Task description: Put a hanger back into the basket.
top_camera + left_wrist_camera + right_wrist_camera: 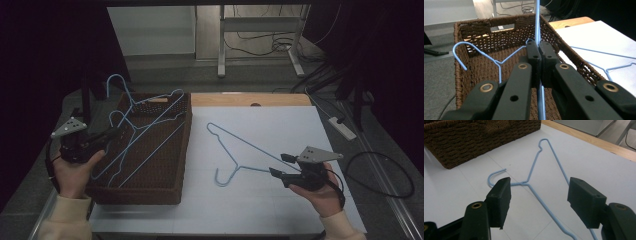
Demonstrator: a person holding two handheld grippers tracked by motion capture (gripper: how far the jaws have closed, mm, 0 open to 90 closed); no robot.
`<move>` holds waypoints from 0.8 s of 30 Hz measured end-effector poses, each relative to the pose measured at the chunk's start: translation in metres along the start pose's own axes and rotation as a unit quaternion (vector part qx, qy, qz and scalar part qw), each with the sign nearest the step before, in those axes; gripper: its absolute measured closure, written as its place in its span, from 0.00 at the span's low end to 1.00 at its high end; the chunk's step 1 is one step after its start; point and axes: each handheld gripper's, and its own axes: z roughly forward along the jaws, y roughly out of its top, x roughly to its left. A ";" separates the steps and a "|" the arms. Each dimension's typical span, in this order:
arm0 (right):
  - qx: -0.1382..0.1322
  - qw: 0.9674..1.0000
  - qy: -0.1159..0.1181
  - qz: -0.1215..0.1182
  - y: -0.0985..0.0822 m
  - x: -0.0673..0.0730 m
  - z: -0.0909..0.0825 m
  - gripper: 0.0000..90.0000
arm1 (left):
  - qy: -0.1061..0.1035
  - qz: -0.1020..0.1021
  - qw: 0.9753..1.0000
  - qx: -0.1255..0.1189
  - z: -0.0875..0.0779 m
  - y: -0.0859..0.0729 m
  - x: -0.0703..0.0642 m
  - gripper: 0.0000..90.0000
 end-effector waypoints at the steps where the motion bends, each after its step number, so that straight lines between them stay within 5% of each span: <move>1: 0.000 1.000 0.000 0.000 0.000 0.000 0.000 0.40 | -0.001 0.001 1.000 0.003 0.001 -0.001 0.000 0.98; 17: 0.004 1.000 0.003 0.001 -0.001 0.000 0.001 0.40 | -0.011 0.006 0.998 0.056 0.029 -0.012 -0.003 0.98; 24: 0.006 1.000 0.004 0.000 -0.001 0.000 0.002 0.40 | -0.018 0.009 0.996 0.089 0.046 -0.016 -0.004 0.98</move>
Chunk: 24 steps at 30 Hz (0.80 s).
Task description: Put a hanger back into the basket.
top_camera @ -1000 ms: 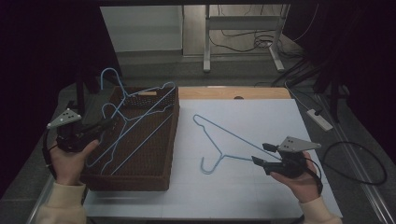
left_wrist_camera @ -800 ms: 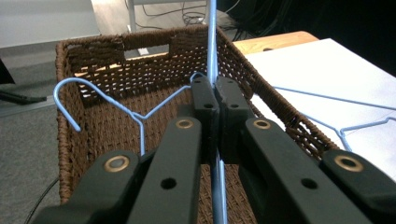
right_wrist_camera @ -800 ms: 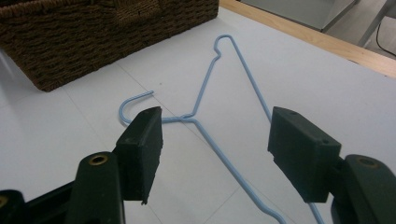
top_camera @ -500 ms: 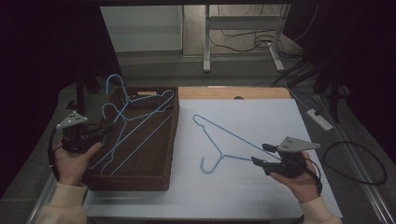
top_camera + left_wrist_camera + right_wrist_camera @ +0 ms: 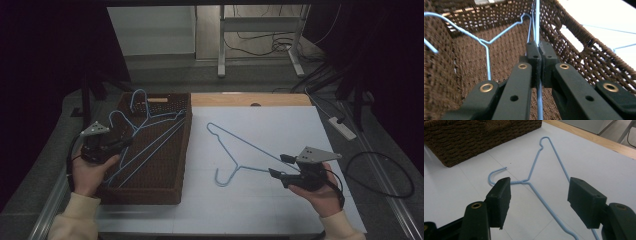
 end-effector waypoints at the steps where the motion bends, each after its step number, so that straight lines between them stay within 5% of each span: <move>1: 0.000 1.000 0.000 0.000 0.000 0.000 0.000 0.40 | 0.001 0.001 1.000 0.009 0.004 -0.001 0.000 0.98; 15: 0.008 1.000 0.005 0.000 -0.001 0.000 0.003 0.39 | 0.034 -0.010 0.996 0.077 0.019 -0.005 0.011 0.97; 20: 0.012 1.000 0.005 -0.002 -0.001 0.000 0.004 0.39 | 0.044 0.000 0.995 0.093 0.024 -0.004 0.010 0.96; 24: 0.011 1.000 0.006 -0.001 -0.001 0.000 0.004 0.39 | 0.049 -0.002 0.995 0.090 0.027 -0.003 0.010 0.76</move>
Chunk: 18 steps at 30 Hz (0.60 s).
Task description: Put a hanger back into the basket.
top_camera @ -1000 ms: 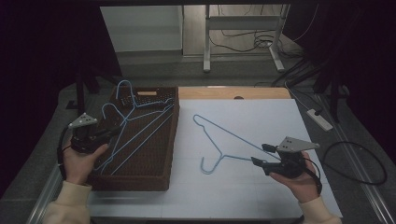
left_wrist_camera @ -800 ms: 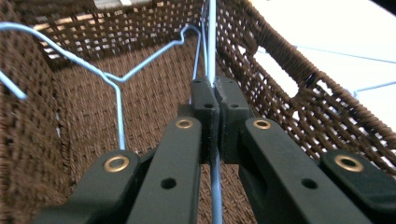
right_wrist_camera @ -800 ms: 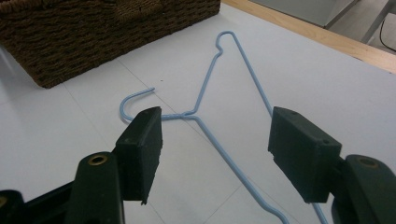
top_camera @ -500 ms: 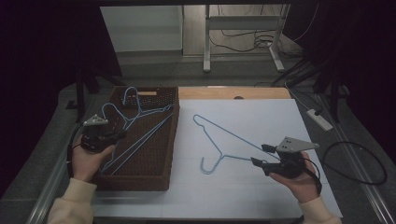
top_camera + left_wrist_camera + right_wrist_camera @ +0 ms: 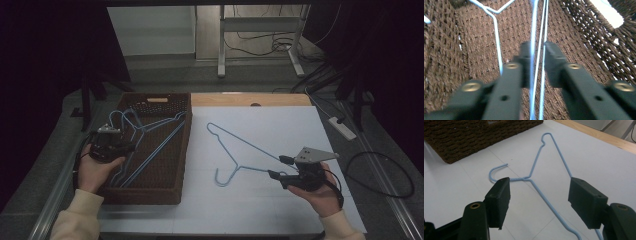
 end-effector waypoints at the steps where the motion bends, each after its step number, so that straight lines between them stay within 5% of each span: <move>1: 0.000 1.000 0.000 0.001 0.000 0.000 0.000 0.39 | 0.002 0.001 1.000 -0.006 -0.001 0.000 0.000 0.70; 5: 0.001 1.000 -0.001 0.002 0.000 0.000 0.000 0.39 | -0.004 -0.001 0.999 -0.032 -0.009 0.000 -0.001 0.54; 8: 0.001 1.000 0.000 0.001 0.000 0.000 0.000 0.39 | -0.027 -0.002 0.998 -0.052 -0.016 -0.001 -0.003 0.47; 18: 0.004 1.000 -0.001 0.003 -0.001 -0.001 0.001 0.39 | -0.096 0.027 0.989 -0.113 -0.037 -0.004 -0.032 0.41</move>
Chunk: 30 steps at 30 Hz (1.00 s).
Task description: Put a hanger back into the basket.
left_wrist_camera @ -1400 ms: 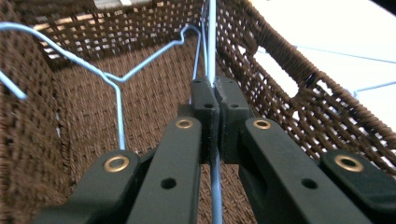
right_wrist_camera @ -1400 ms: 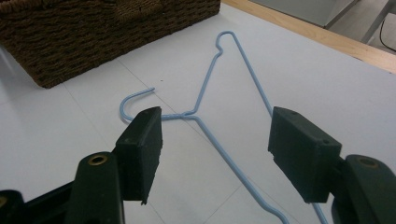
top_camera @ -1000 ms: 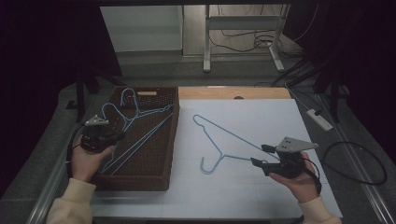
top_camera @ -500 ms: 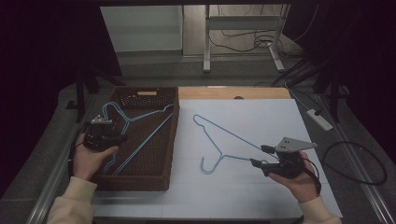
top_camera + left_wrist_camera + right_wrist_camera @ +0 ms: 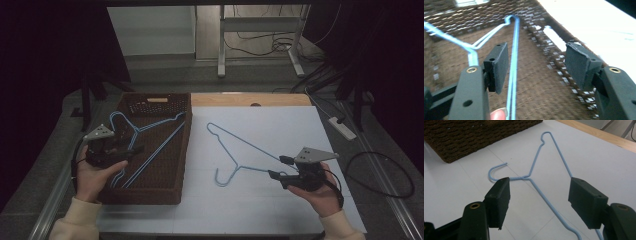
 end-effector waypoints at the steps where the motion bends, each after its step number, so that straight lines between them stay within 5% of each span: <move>1: 0.000 1.000 0.000 0.000 0.000 0.000 0.000 0.39 | -0.005 0.004 1.000 -0.001 0.000 0.000 -0.004 0.40; 15: 0.003 1.000 -0.003 0.006 -0.004 -0.004 0.001 0.38 | -0.068 0.046 0.997 -0.008 0.013 -0.005 -0.054 0.39; 30: 0.017 1.000 -0.002 0.002 -0.008 -0.003 0.007 0.38 | -0.079 0.068 0.994 -0.022 0.021 -0.015 -0.079 0.39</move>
